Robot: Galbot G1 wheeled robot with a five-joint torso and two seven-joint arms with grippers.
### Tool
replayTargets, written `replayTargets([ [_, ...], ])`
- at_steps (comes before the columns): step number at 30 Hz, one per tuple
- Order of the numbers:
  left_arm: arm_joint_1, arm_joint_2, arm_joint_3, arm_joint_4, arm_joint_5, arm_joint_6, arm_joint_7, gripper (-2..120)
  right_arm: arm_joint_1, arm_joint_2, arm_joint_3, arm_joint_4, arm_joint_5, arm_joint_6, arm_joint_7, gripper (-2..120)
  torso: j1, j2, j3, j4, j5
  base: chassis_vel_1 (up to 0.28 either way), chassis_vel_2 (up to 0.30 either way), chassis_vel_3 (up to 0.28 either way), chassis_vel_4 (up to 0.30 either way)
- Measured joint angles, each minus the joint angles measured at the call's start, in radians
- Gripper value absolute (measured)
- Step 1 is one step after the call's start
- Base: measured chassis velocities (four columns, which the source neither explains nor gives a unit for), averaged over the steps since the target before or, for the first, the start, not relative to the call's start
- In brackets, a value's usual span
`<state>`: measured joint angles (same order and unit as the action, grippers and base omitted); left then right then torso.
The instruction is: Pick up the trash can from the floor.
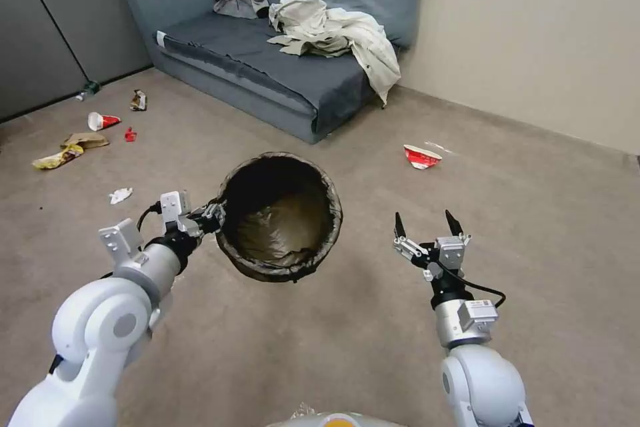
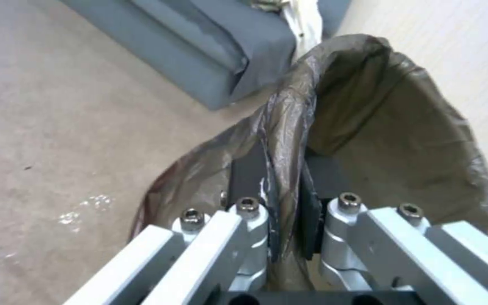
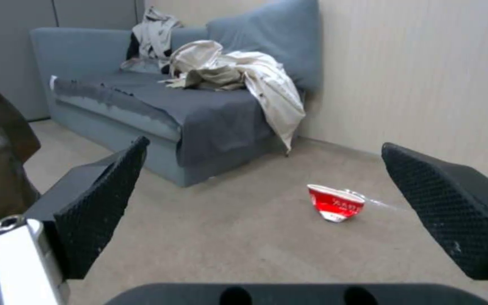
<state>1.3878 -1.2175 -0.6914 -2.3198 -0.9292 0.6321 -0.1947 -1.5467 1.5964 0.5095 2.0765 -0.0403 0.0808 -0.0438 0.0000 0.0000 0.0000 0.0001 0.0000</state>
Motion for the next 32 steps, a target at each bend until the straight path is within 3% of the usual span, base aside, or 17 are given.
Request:
replayTargets([
  [32, -0.014, 0.006, 0.012, -0.032, 0.003, 0.011, -0.002, 5, 0.000, 0.009, 0.008, 0.020, 0.000, -0.005, 0.007, 100, 0.000, 0.000, 0.000, -0.0001, 0.0000, 0.000, 0.000, 0.000, 0.000],
])
